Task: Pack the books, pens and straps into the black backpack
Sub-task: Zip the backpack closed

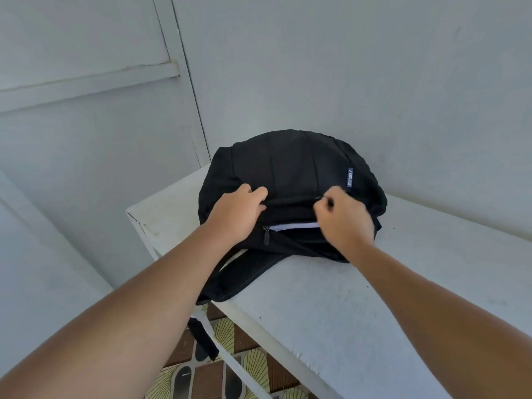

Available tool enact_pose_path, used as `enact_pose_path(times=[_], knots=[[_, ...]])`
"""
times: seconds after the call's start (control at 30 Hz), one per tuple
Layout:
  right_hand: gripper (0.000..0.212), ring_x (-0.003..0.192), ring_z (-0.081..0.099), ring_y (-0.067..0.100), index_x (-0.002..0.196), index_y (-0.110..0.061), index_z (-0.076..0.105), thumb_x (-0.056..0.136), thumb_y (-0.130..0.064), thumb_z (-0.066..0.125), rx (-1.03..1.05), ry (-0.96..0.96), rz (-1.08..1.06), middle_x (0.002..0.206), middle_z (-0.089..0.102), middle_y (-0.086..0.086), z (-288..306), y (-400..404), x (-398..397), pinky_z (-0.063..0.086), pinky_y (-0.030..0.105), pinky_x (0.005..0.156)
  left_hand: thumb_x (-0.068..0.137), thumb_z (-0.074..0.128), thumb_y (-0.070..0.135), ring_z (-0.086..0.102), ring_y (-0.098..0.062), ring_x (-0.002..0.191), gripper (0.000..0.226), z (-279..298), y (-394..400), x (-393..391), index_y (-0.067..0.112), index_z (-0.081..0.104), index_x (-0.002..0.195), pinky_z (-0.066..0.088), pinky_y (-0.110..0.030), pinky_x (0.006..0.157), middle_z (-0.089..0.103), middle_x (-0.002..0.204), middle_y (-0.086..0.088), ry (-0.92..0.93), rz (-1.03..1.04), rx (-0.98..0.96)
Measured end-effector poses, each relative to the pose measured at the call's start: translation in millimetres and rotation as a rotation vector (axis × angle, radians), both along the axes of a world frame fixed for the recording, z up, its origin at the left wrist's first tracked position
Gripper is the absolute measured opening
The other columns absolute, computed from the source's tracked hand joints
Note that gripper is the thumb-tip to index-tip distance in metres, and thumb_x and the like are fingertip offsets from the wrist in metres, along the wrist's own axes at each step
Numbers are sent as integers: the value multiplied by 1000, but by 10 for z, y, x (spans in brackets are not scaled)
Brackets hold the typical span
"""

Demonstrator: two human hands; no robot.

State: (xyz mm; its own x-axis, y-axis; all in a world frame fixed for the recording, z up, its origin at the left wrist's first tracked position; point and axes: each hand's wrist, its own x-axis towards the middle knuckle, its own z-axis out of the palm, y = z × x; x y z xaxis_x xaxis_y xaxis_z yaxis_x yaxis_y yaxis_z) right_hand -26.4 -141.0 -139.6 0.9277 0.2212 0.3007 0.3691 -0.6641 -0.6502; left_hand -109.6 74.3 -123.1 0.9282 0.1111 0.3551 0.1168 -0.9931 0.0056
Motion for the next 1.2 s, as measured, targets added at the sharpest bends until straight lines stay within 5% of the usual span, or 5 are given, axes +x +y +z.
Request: enact_pose_path(times=[0.4, 0.53, 0.7, 0.87, 1.2], knots=[[26, 76, 53, 8, 123, -13, 38, 99, -13, 49, 723, 222, -304, 83, 51, -7, -225, 6, -175, 41, 24, 67, 98, 63, 37, 56, -20, 74, 23, -27, 60, -87, 25, 44, 94, 48, -36, 70, 50, 89, 6, 37, 17, -215], [12, 71, 58, 3, 99, -22, 51, 98, -25, 63, 341, 163, 98, 81, 60, -9, -456, 361, -540, 50, 28, 64, 95, 70, 28, 58, -20, 85, 42, -69, 20, -252, 24, 43, 127, 52, -37, 79, 48, 124, -2, -51, -10, -282], [34, 78, 56, 9, 98, -28, 56, 92, -60, 67, -74, 81, 180, 92, 54, -12, -569, 687, -593, 46, 28, 60, 86, 72, 5, 51, -30, 106, 17, -464, -2, -482, 13, 60, 95, 47, -43, 98, 51, 114, -10, -318, -8, -35], [22, 68, 54, 16, 89, -24, 54, 95, -42, 63, -134, 31, 181, 91, 53, -6, -639, 743, -515, 40, 30, 54, 84, 79, 23, 47, -38, 116, 34, -725, -44, -447, 15, 64, 114, 35, -52, 113, 49, 125, -16, -191, 77, 103], [20, 64, 50, 22, 79, -18, 46, 98, -25, 50, -176, -131, 177, 69, 49, -3, -575, 234, -321, 32, 34, 61, 84, 78, 11, 48, -35, 99, 23, -808, -68, -183, 17, 63, 100, 49, -47, 89, 50, 104, -11, -231, 161, 94]])
